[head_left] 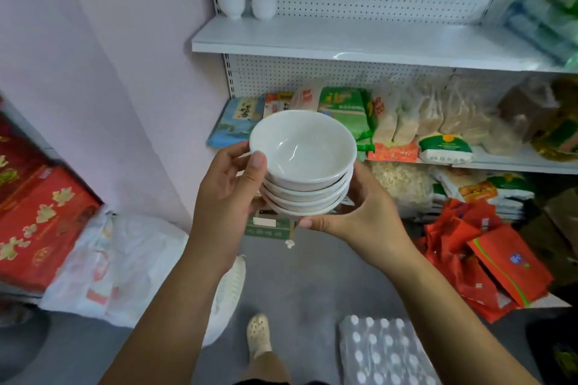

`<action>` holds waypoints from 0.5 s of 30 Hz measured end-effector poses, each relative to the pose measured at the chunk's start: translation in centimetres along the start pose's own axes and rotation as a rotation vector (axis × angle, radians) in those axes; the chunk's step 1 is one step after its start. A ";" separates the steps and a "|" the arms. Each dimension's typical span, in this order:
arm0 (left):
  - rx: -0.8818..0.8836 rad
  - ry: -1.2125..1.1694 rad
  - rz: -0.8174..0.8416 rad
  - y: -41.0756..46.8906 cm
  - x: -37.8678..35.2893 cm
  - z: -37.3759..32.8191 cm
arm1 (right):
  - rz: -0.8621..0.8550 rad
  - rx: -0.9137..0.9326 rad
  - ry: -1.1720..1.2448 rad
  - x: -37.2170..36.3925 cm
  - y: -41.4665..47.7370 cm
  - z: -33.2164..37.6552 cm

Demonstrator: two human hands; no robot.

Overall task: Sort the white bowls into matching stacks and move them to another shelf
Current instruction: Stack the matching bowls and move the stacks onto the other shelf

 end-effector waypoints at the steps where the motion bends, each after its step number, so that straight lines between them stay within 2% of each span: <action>1: 0.000 0.006 -0.004 1.7 0.2 0.3 | -0.002 -0.002 0.003 0.2 1.7 -0.6; 15: -0.060 0.026 0.128 29.8 3.8 -0.9 | -0.149 -0.002 0.042 3.9 26.8 -4.3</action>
Point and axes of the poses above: each hand's wrist, its own y-axis towards the middle knuckle, its own x-axis out of the back of the hand, z = x × y, the point moved 5 cm from there along y, towards the middle knuckle, and after that the axes turned 11 degrees about z, right-handed, at the moved point
